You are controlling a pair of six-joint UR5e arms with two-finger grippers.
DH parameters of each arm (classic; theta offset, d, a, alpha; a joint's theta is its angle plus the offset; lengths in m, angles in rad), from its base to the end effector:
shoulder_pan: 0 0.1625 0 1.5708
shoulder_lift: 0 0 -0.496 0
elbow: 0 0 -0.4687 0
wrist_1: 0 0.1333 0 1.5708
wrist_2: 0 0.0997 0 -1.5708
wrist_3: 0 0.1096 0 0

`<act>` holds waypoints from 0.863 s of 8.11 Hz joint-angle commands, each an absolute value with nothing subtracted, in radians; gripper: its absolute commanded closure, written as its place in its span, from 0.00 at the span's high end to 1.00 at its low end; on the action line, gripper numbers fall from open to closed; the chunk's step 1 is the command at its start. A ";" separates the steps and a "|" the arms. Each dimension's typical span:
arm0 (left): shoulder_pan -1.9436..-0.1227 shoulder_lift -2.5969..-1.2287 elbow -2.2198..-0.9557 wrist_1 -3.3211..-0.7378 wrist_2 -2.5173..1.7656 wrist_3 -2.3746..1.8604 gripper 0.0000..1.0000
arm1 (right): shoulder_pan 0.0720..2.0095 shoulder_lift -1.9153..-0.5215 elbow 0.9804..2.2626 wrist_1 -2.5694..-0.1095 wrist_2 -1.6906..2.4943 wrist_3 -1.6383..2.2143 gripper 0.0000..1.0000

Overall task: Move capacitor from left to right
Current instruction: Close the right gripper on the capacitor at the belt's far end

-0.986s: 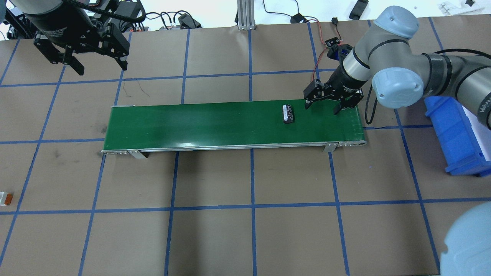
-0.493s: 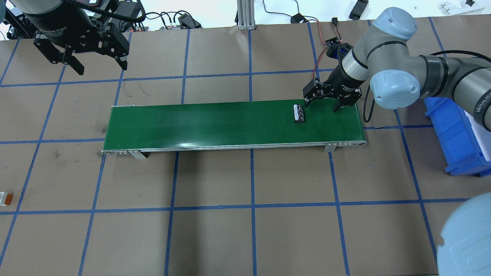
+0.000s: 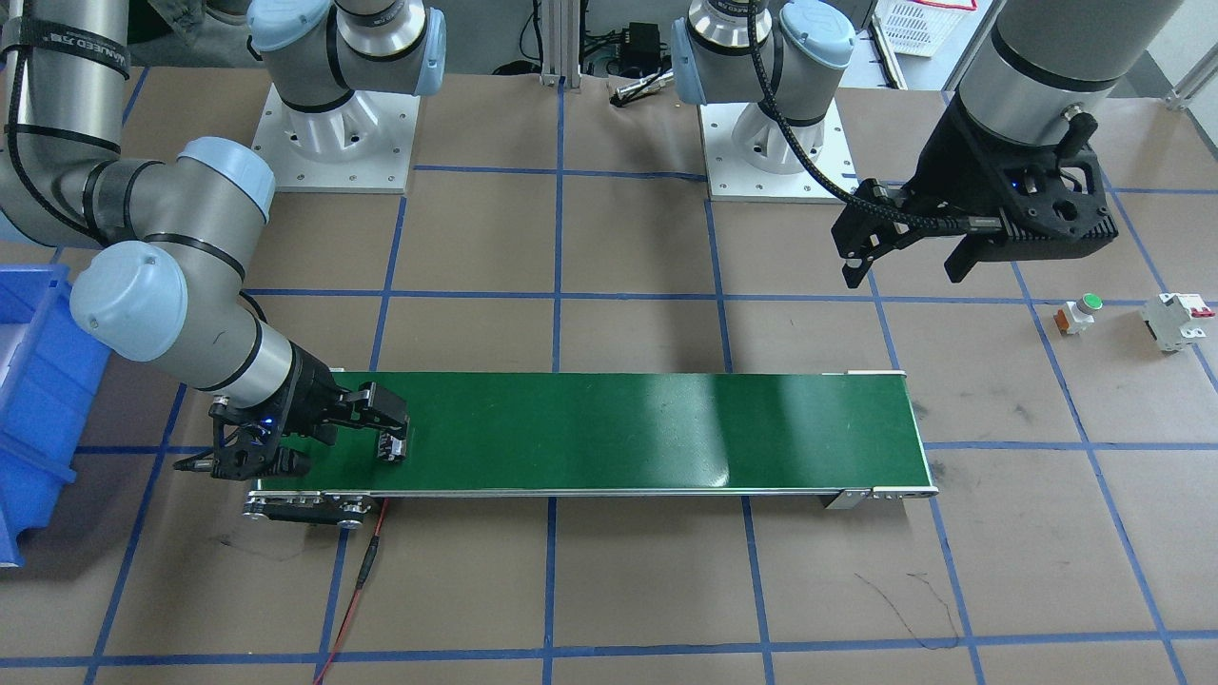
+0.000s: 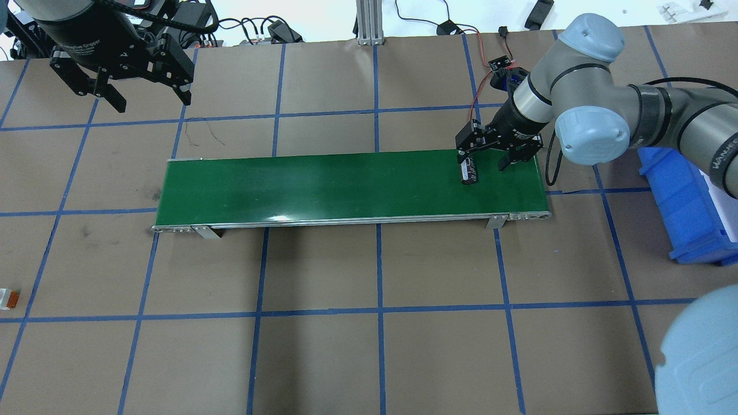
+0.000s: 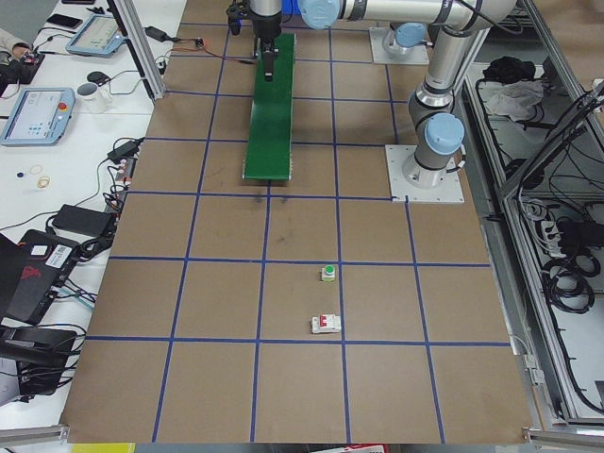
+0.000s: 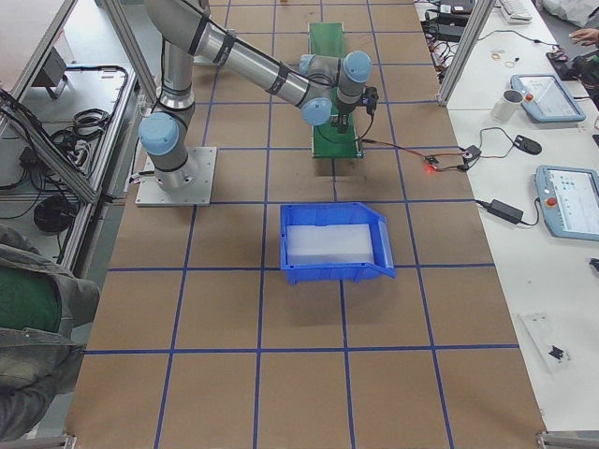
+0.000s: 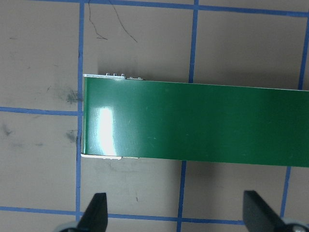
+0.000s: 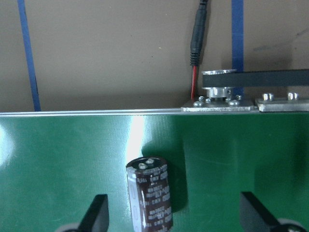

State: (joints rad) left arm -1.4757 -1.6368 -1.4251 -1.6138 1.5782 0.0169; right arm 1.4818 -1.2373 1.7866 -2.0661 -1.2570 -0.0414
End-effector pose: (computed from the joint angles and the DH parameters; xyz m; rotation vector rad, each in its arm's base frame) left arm -0.0746 -0.6134 0.5889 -0.1226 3.1292 -0.0567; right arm 0.1082 -0.6683 0.2770 0.0793 2.8236 0.0470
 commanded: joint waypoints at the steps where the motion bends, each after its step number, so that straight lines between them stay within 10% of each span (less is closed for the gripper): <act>1: -1.476 -1.637 -1.425 -1.614 1.578 0.017 1.00 | 1.482 -1.227 1.792 -2.062 -1.267 -0.043 0.86; 5: -1.476 -1.635 -1.427 -1.614 1.578 0.017 1.00 | 1.482 -1.229 1.804 -2.022 -1.307 -0.046 0.01; 7: -1.476 -1.635 -1.427 -1.614 1.578 0.017 1.00 | 1.482 -1.242 1.789 -2.006 -1.342 -0.048 0.00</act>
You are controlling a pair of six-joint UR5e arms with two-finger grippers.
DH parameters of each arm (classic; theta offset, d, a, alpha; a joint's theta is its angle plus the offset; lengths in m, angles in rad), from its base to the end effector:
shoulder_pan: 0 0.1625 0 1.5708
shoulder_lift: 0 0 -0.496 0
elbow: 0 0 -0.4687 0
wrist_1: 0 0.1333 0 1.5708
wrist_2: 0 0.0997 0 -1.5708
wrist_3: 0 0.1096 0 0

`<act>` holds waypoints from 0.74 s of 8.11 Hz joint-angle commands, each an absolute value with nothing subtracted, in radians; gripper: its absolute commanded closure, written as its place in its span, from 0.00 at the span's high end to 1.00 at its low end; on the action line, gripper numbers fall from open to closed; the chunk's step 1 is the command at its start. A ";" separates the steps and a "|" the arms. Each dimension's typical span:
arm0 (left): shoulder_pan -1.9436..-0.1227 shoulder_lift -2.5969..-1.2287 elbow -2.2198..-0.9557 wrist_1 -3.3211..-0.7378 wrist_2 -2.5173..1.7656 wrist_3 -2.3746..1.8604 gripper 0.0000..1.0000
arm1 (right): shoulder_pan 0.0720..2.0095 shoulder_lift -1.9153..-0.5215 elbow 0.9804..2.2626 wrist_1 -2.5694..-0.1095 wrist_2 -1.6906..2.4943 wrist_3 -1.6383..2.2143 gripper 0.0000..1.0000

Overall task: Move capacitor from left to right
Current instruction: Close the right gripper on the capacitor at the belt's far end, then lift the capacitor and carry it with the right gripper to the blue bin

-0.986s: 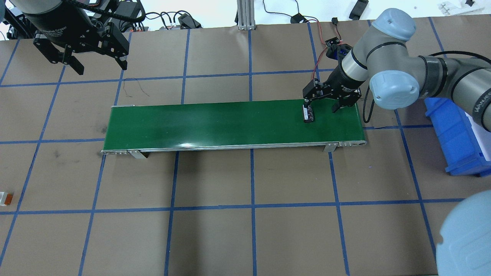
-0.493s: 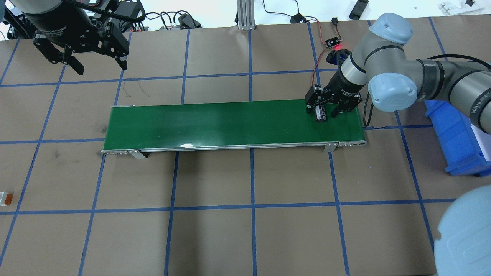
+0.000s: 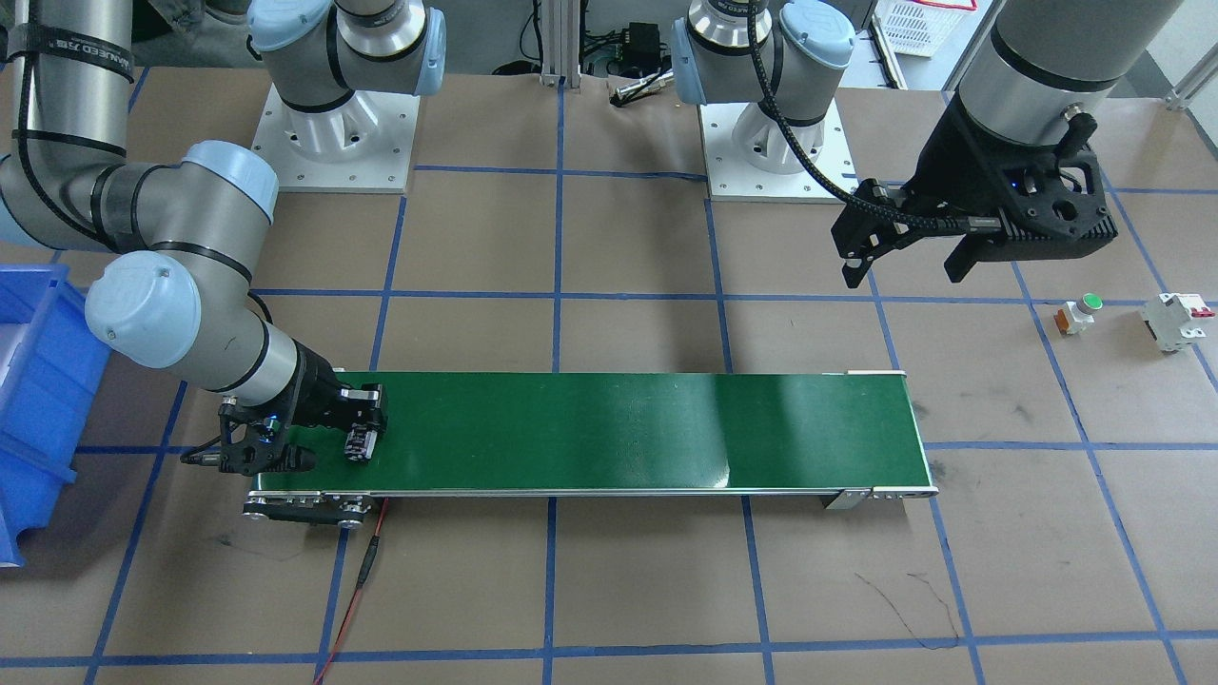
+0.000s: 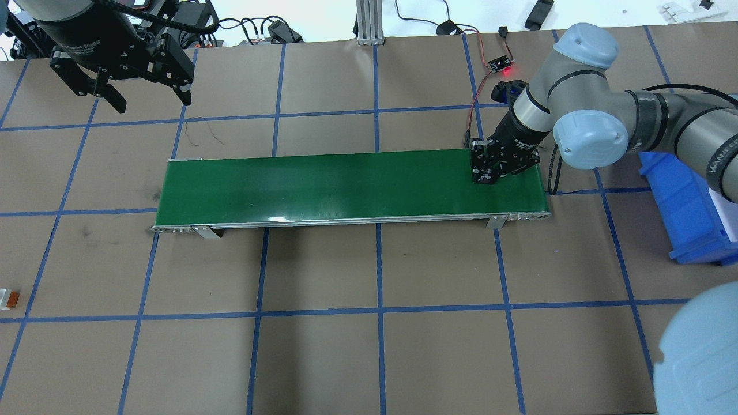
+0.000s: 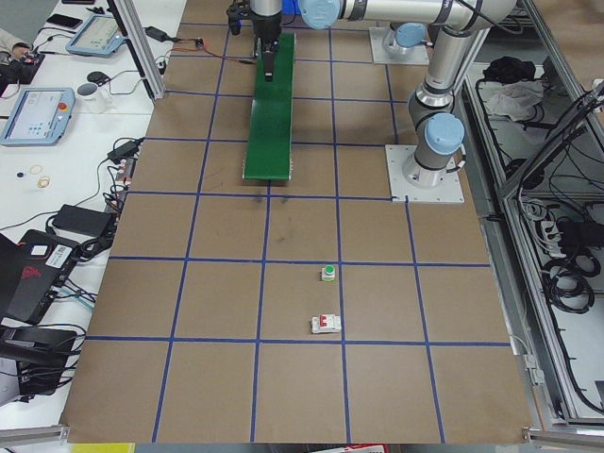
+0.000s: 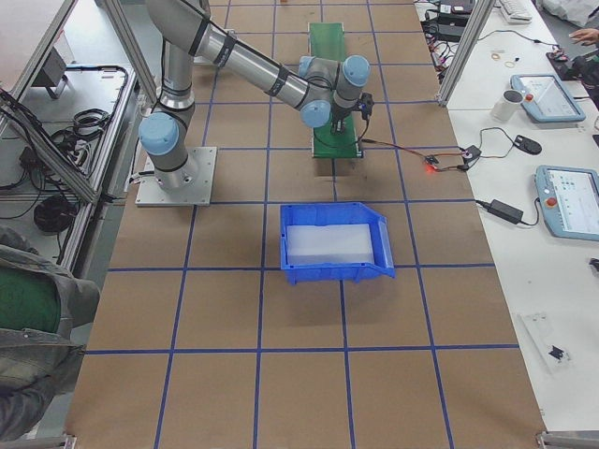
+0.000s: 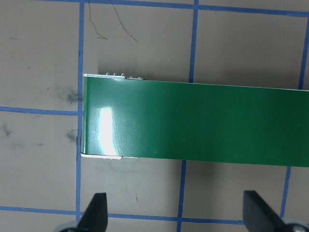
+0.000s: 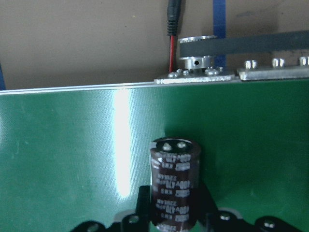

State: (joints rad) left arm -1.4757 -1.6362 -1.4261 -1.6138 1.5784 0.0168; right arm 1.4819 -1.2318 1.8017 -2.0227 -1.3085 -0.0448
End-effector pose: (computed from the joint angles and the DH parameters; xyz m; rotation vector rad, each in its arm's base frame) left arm -0.0746 -0.6131 0.5887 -0.1228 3.1291 -0.0561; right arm 0.1037 -0.6579 0.2605 0.0856 2.8676 0.1438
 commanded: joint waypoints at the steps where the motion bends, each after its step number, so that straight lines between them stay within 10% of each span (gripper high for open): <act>1: -1.476 -1.635 -1.425 -1.614 1.578 0.017 1.00 | 1.482 -1.252 1.775 -1.997 -1.391 -0.051 0.00; 6: -1.476 -1.635 -1.425 -1.614 1.578 0.017 1.00 | 1.374 -1.376 1.669 -1.901 -1.665 -0.208 0.00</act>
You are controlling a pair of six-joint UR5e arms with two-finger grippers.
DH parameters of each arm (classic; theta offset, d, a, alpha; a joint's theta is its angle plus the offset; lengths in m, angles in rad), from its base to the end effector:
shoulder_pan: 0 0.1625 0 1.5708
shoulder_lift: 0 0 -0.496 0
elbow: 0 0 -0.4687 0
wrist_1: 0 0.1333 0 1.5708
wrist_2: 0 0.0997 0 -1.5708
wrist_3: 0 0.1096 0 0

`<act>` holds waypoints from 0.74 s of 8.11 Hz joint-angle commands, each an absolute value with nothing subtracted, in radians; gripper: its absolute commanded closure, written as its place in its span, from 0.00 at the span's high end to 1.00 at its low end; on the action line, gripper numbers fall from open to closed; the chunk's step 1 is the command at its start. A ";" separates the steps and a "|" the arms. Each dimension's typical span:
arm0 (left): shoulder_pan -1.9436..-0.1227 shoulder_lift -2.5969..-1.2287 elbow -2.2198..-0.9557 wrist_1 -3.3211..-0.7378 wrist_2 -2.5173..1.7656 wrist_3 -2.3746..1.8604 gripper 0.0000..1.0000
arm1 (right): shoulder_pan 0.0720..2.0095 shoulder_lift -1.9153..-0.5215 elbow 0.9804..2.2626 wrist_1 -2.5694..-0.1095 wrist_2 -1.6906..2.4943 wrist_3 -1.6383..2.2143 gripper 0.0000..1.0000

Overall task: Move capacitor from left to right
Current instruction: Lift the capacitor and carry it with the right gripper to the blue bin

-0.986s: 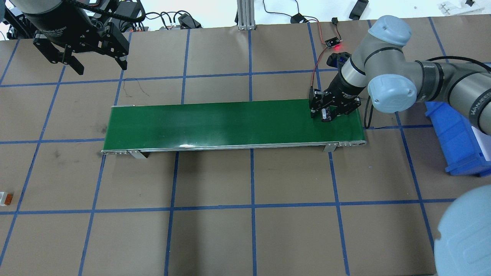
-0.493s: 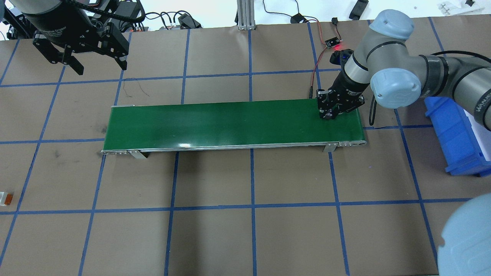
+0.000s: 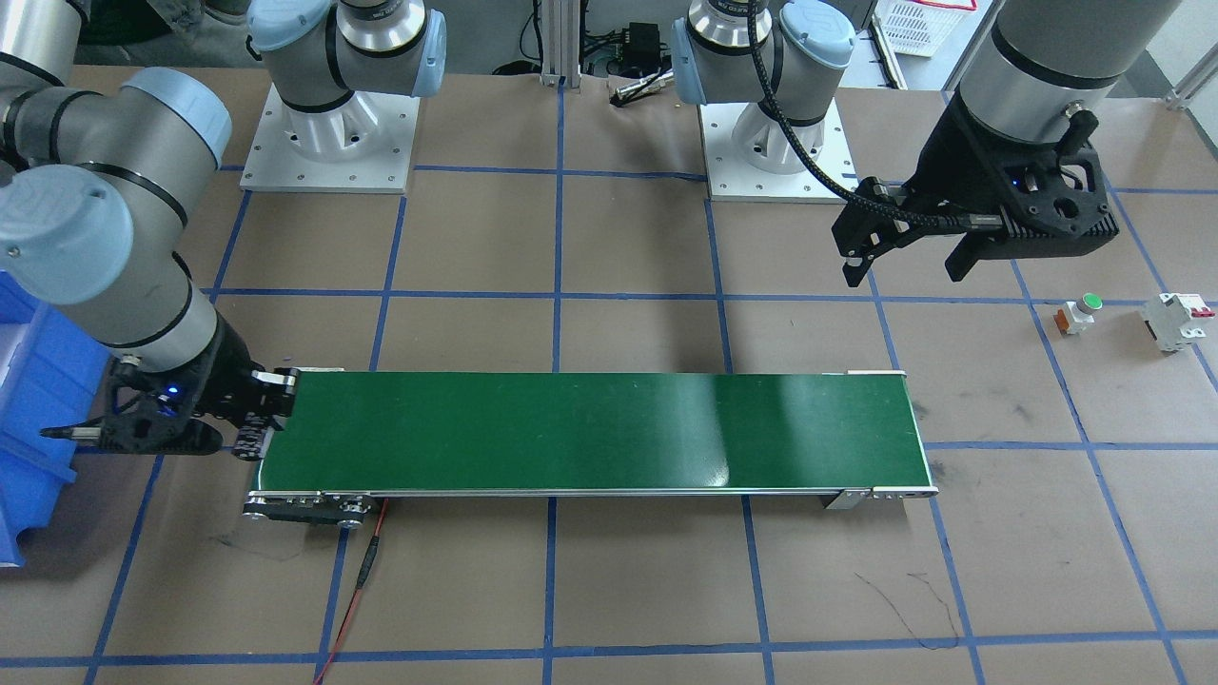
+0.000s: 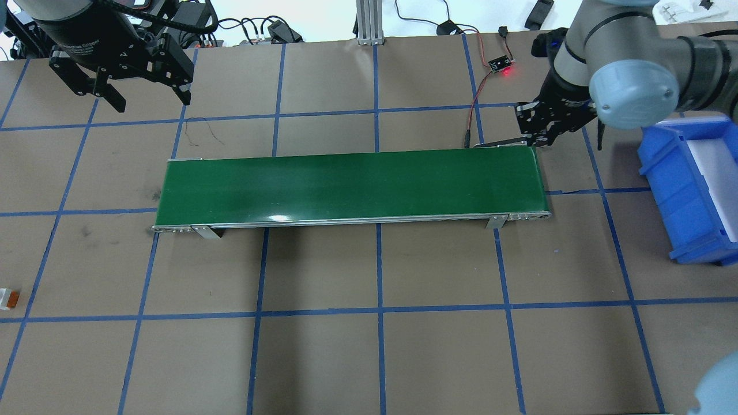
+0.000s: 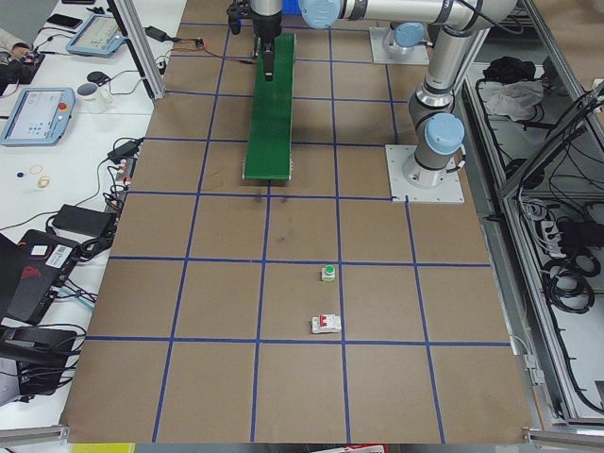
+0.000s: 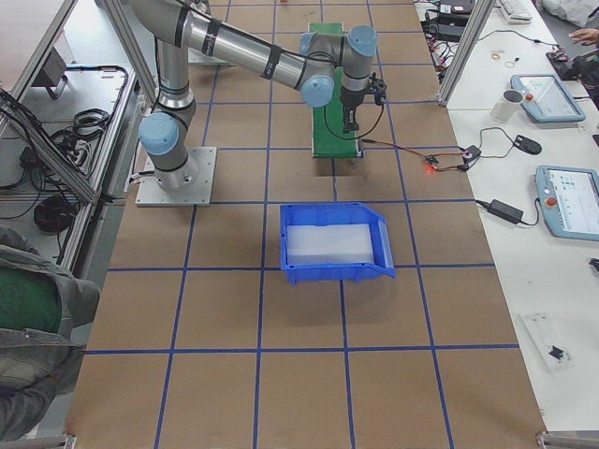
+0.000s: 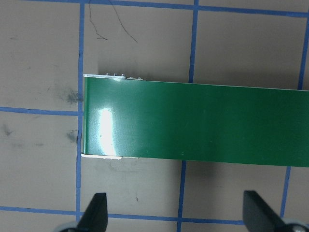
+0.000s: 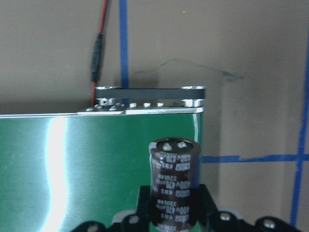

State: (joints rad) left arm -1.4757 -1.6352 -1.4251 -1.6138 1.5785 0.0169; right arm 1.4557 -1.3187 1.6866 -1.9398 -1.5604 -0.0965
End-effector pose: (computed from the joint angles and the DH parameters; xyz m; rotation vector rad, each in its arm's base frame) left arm -0.0746 -0.6127 0.5898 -0.1226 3.1288 -0.0592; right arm 0.0577 -0.6719 0.3648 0.0291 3.1312 -0.0034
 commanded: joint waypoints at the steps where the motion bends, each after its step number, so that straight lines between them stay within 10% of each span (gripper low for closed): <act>1: -1.476 -1.635 -1.425 -1.614 1.578 0.017 1.00 | 1.294 -1.390 1.666 -1.852 -1.667 -0.272 0.00; 6: -1.476 -1.635 -1.425 -1.614 1.578 0.015 1.00 | 0.969 -1.419 1.663 -1.848 -1.750 -0.705 0.00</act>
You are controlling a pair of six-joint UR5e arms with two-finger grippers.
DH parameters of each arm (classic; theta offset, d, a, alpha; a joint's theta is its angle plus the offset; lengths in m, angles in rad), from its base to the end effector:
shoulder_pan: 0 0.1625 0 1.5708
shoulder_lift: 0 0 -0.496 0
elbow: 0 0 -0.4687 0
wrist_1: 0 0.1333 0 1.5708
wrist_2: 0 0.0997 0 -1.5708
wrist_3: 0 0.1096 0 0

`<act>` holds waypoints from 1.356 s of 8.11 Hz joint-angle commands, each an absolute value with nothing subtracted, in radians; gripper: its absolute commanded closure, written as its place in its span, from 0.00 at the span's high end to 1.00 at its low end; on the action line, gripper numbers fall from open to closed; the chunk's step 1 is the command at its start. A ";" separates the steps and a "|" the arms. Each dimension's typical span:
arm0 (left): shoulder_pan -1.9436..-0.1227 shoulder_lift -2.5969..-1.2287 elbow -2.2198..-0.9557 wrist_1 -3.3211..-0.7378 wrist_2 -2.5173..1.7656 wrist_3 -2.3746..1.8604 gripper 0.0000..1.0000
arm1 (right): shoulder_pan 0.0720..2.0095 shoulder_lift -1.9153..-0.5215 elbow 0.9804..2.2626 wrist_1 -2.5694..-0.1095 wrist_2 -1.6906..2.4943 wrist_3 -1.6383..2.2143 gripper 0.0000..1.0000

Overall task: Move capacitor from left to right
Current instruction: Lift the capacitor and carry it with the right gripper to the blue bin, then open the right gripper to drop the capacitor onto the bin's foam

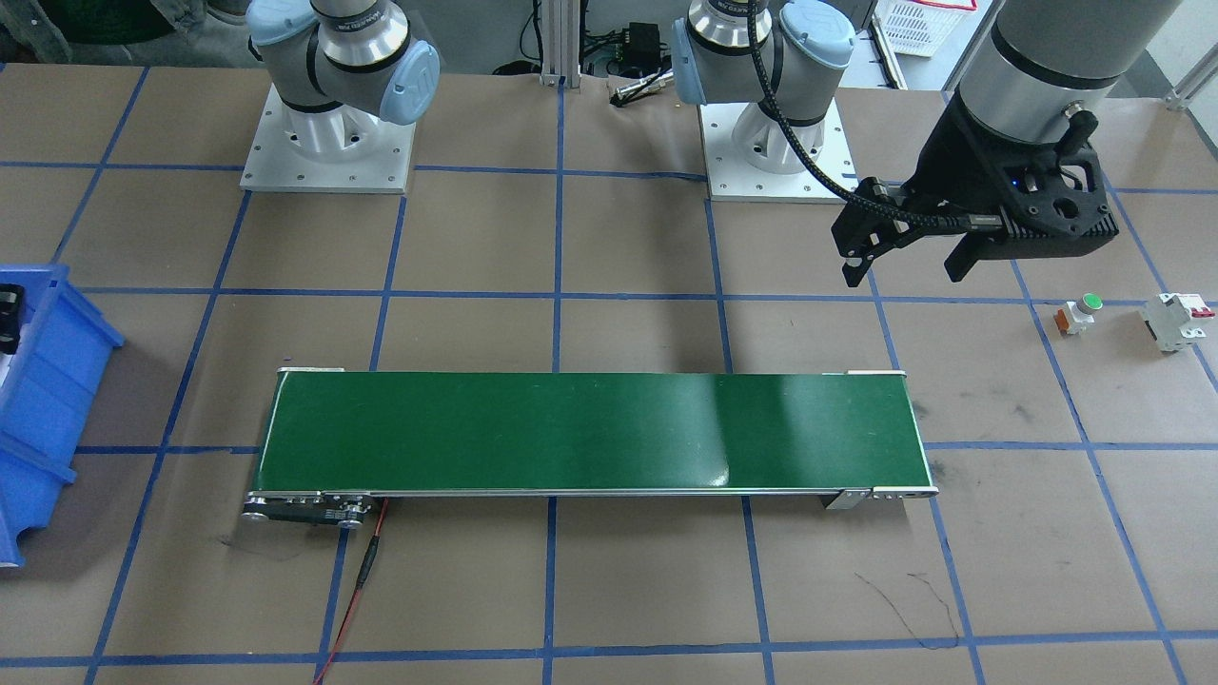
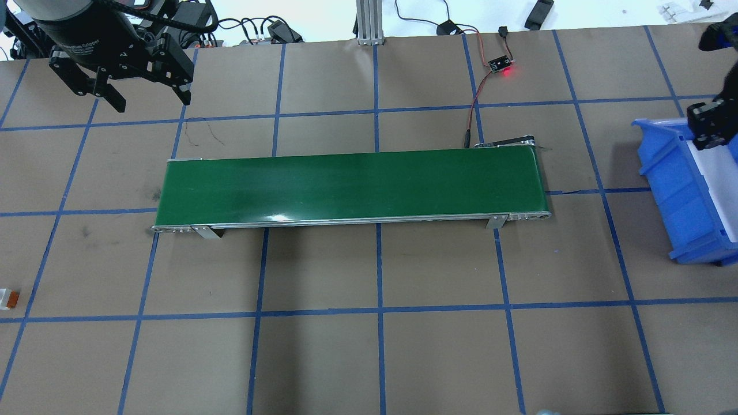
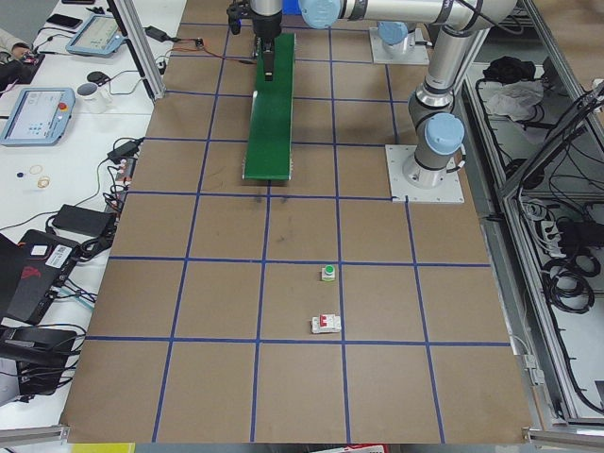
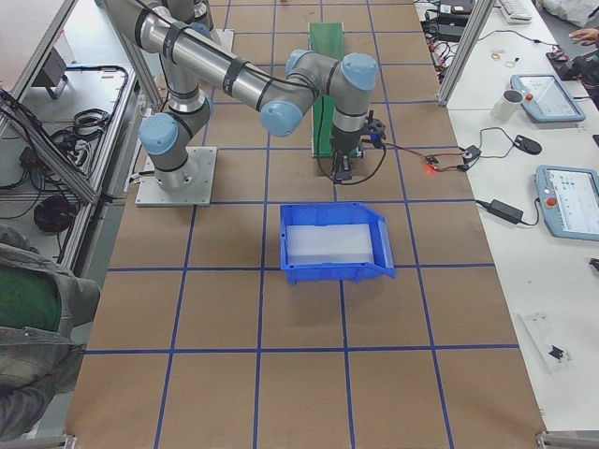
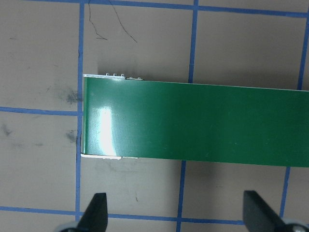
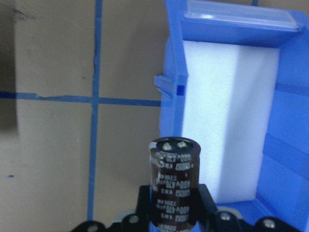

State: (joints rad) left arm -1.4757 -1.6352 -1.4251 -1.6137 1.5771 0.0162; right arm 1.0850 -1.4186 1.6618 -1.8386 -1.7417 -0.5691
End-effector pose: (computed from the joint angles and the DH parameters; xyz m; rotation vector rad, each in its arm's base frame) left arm -0.0748 -0.6128 0.5898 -0.1237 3.1302 -0.0595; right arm -0.1939 -0.6128 0.4344 0.1209 -2.9776 -0.0968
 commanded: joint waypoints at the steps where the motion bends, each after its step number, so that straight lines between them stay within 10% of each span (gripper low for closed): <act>1: -1.476 -1.635 -1.425 -1.614 1.577 0.017 1.00 | 0.928 -1.408 1.663 -1.848 -1.747 -0.747 0.00; 11: -1.476 -1.635 -1.425 -1.614 1.578 0.017 1.00 | 0.877 -1.114 1.680 -2.040 -1.660 -0.824 0.00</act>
State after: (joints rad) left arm -1.4757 -1.6352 -1.4251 -1.6138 1.5782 0.0160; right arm 0.8790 -1.1392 1.6785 -2.0391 -1.6901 -0.8218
